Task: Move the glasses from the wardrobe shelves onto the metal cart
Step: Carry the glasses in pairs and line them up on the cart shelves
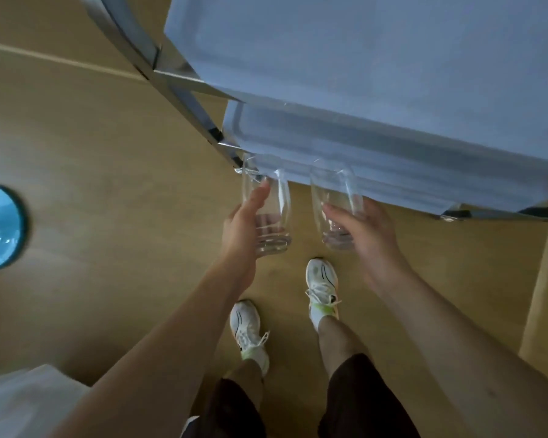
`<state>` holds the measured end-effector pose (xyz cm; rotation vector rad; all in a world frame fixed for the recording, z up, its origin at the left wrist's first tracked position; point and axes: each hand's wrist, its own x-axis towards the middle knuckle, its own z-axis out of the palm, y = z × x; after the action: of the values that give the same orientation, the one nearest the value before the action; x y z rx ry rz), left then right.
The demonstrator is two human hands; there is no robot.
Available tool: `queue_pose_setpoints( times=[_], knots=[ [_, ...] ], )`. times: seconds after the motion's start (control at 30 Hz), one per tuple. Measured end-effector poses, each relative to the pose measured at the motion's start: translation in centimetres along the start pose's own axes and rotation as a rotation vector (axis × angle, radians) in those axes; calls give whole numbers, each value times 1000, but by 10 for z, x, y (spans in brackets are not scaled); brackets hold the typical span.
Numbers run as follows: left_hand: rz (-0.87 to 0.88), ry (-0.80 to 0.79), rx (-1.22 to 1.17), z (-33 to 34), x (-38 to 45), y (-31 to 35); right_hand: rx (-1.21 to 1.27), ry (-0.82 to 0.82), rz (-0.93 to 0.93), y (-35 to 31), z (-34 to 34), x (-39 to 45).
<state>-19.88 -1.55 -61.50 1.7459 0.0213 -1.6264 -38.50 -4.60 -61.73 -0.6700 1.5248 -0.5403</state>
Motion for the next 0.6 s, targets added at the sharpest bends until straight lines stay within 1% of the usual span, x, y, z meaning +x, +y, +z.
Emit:
queue_pose_setpoints(
  times=[0.13, 0.23, 0.37, 0.6],
  knots=[
    [51, -99, 7, -1, 45, -9, 11, 4, -99, 18, 14, 27],
    [129, -197, 9, 3, 76, -9, 74, 26, -158, 27, 17, 45],
    [241, -175, 22, 13, 114, 2, 114, 50, -282, 28, 14, 76],
    [467, -264, 74, 35, 166, 21, 185, 70, -472, 28, 11, 140]
  ],
)
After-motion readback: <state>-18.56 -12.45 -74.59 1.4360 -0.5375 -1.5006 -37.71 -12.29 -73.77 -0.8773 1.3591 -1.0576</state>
